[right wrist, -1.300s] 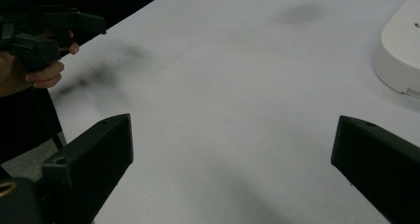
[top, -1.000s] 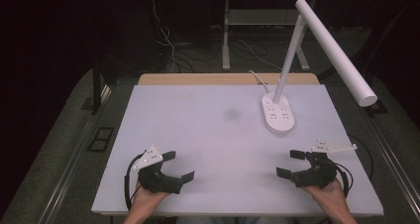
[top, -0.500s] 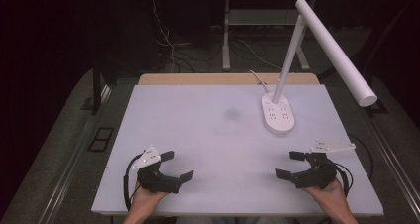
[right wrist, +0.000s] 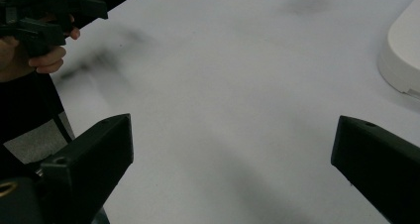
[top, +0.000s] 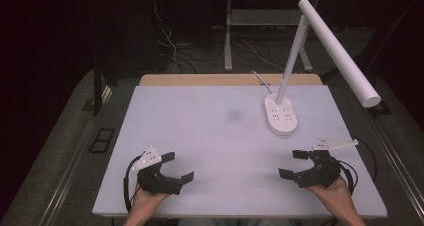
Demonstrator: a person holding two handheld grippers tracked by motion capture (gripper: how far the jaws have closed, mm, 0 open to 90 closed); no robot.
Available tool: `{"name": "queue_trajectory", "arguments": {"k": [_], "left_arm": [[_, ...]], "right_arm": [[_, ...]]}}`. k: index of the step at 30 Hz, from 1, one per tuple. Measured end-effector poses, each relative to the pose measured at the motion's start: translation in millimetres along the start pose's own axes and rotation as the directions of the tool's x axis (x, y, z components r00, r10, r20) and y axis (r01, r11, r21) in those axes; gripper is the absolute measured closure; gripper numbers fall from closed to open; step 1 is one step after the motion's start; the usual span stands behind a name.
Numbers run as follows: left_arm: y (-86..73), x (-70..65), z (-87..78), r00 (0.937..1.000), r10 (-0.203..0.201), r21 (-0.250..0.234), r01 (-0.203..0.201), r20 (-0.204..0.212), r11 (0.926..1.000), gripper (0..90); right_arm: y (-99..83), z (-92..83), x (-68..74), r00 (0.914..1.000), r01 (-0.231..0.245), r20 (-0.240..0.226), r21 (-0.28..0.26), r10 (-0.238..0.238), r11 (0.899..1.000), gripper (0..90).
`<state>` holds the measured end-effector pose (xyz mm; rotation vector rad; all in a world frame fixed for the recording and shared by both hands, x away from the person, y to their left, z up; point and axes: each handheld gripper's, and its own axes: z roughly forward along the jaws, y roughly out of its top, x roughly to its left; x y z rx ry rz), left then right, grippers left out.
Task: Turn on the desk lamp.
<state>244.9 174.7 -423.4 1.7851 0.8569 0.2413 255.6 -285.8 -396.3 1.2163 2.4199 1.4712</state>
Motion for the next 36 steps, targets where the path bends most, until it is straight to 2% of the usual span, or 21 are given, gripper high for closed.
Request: {"name": "queue_trajectory", "arguments": {"k": [5, 17, 36], "left_arm": [[-0.2, 0.3, 0.0, 1.0, -0.006, -0.003, 0.006, -0.006, 1.0, 0.0], [-0.5, 0.8, -0.3, 0.9999, -0.012, -0.002, 0.012, -0.011, 0.9999, 0.0], [-0.5, 1.0, -0.8, 0.9998, -0.011, -0.002, 0.011, -0.014, 0.9999, 0.0]], "right_arm": [[8.7, -3.3, -3.4, 1.0, 0.005, 0.002, 0.013, -0.005, 1.0, 2.6], [33.3, -8.5, -22.7, 0.9998, 0.016, 0.007, 0.025, -0.016, 1.0, 2.6], [59.4, -8.1, -44.6, 0.9985, 0.038, 0.037, 0.059, -0.04, 0.998, 2.6]]}}
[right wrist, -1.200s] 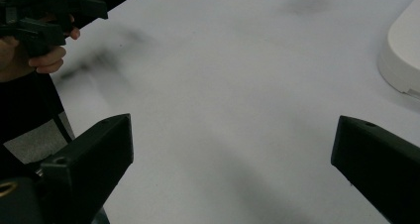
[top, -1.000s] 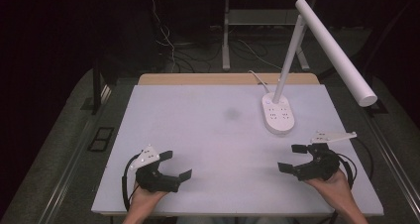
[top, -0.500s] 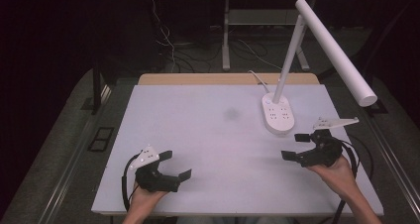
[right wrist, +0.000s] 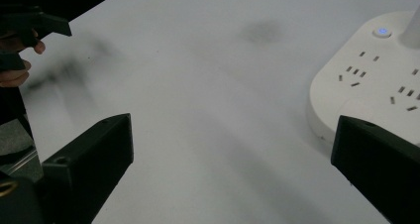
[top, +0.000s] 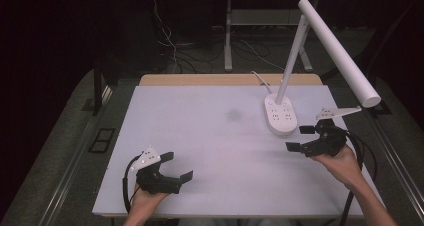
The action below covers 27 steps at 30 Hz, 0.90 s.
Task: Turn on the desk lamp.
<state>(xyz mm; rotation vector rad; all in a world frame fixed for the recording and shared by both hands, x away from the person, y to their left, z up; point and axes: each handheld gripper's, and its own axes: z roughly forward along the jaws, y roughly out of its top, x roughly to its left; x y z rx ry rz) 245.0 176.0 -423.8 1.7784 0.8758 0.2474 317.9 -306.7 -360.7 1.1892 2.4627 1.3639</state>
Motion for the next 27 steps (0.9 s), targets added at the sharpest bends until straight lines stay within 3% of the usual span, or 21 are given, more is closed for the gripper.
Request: {"name": "queue_trajectory", "arguments": {"k": [18, 27], "left_arm": [[0.3, 1.2, -1.7, 1.0, 0.002, -0.005, -0.002, 0.002, 1.0, 0.0], [0.3, 1.3, -1.3, 1.0, 0.004, -0.004, -0.003, 0.002, 1.0, 0.0]], "right_arm": [[25.4, 4.9, -27.8, 0.9996, -0.001, 0.03, 0.017, 0.0, 1.0, 2.6], [33.6, 13.4, -51.4, 0.9974, -0.024, 0.069, 0.028, 0.022, 0.999, 2.7]]}}
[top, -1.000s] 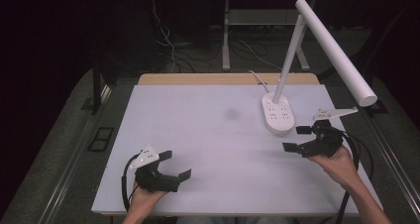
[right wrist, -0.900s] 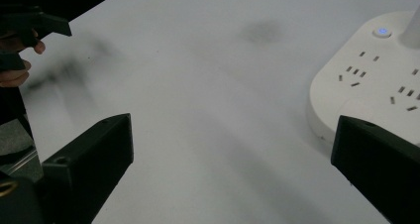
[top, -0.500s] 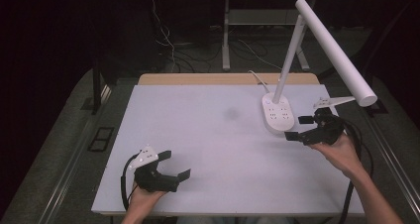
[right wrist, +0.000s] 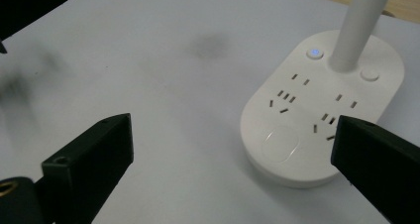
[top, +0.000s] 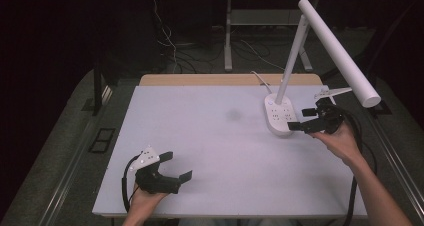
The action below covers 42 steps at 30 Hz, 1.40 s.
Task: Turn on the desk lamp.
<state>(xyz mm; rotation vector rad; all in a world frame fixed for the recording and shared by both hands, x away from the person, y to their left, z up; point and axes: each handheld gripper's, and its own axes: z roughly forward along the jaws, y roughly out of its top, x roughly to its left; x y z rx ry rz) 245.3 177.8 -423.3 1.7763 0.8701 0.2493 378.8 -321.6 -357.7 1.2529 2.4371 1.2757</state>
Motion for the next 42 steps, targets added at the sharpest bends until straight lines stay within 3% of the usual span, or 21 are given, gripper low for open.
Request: {"name": "queue_trajectory", "arguments": {"k": [10, 18, 39, 42], "left_arm": [[-0.2, 0.5, -0.2, 1.0, -0.002, 0.002, 0.002, -0.003, 1.0, 0.0], [0.1, 0.6, -0.3, 1.0, -0.007, -0.003, 0.007, -0.003, 1.0, 0.0], [0.3, 1.2, 0.0, 1.0, -0.006, -0.002, 0.006, -0.003, 1.0, 0.0], [0.4, 2.3, -1.1, 0.9999, -0.011, -0.006, 0.011, -0.006, 0.9999, 0.0]], "right_arm": [[10.7, 11.9, -24.1, 0.9997, -0.014, 0.018, 0.005, 0.014, 1.0, 2.7], [14.9, 18.0, -42.7, 0.9978, -0.052, 0.041, 0.003, 0.052, 0.999, 2.7], [33.7, 38.1, -81.2, 0.9919, -0.092, 0.091, 0.031, 0.089, 0.995, 2.7], [37.1, 39.6, -86.2, 0.9916, -0.087, 0.099, 0.031, 0.083, 0.996, 13.9]]}}
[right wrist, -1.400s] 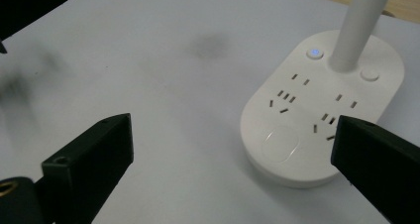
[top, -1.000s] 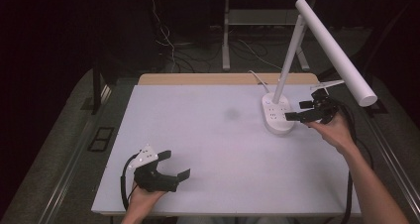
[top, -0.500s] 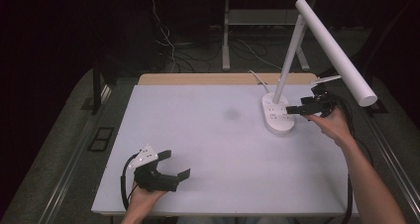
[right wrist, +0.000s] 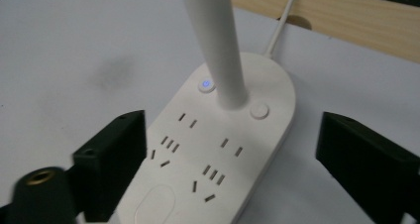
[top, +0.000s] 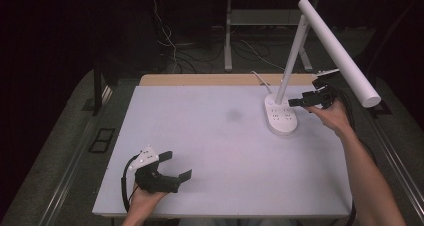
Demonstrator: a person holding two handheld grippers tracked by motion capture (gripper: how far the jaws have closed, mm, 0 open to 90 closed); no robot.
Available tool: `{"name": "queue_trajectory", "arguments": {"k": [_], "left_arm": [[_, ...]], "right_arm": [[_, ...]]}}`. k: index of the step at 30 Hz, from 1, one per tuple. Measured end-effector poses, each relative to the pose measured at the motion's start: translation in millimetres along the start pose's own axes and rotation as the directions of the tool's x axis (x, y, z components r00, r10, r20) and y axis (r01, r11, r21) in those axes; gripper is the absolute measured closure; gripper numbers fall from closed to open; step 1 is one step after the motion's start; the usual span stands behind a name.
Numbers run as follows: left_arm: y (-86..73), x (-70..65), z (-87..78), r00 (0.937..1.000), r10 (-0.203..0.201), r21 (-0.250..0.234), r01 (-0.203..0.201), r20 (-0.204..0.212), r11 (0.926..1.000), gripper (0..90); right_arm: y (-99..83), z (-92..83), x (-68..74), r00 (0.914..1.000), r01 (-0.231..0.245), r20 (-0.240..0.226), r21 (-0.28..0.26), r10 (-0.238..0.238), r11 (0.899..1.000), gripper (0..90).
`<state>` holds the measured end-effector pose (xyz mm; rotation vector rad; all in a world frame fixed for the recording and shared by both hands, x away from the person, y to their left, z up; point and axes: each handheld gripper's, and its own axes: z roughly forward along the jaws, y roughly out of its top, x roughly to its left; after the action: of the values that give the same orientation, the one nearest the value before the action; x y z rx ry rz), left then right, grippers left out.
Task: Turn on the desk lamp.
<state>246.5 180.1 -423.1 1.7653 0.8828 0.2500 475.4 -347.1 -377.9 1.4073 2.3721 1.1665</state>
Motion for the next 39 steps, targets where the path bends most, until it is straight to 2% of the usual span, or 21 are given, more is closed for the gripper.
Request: {"name": "queue_trajectory", "arguments": {"k": [2, 8, 14, 17, 22, 23, 25, 30, 39], "left_arm": [[0.0, 0.4, -0.3, 1.0, 0.001, 0.001, -0.001, 0.0, 1.0, 0.0], [-0.1, 0.8, -0.6, 1.0, -0.001, -0.001, 0.001, 0.0, 1.0, 0.0], [-0.4, -0.3, 0.7, 1.0, 0.0, 0.002, 0.0, -0.001, 1.0, 0.0], [-0.5, -0.3, 0.7, 1.0, 0.001, 0.002, -0.001, -0.002, 1.0, 0.0], [-0.5, 0.3, 0.6, 1.0, 0.0, 0.001, 0.0, -0.006, 1.0, 0.0], [-0.5, 0.3, 0.6, 1.0, 0.001, 0.003, -0.001, -0.006, 1.0, 0.0], [-0.6, -0.3, 1.1, 1.0, 0.001, 0.004, -0.001, -0.003, 1.0, 0.0], [-0.6, -0.4, 1.0, 1.0, 0.002, 0.004, -0.002, -0.003, 1.0, 0.0], [-0.7, -0.5, 0.6, 1.0, 0.005, 0.003, -0.005, -0.003, 1.0, 0.0]], "right_arm": [[1.5, 0.2, -1.0, 1.0, -0.001, 0.006, -0.005, 0.001, 1.0, 14.2], [12.2, 4.4, -5.8, 0.9993, 0.0, 0.036, 0.016, 0.0, 1.0, 33.8], [13.8, 12.4, -10.5, 0.997, -0.03, 0.072, 0.013, 0.029, 0.999, 51.4], [12.4, 15.4, -13.2, 0.9958, -0.049, 0.077, 0.001, 0.049, 0.999, 61.0], [12.3, 21.8, -13.6, 0.9955, -0.054, 0.077, -0.009, 0.055, 0.998, 76.8], [12.3, 21.8, -13.6, 0.9955, -0.054, 0.077, -0.009, 0.055, 0.998, 76.8], [12.4, 26.7, -13.2, 0.9952, -0.07, 0.069, -0.013, 0.07, 0.997, 83.5], [11.9, 38.0, -12.4, 0.9952, -0.074, 0.064, -0.012, 0.075, 0.997, 89.8], [9.6, 52.7, -11.3, 0.9928, -0.071, 0.097, 0.012, 0.07, 0.997, 89.8]]}}
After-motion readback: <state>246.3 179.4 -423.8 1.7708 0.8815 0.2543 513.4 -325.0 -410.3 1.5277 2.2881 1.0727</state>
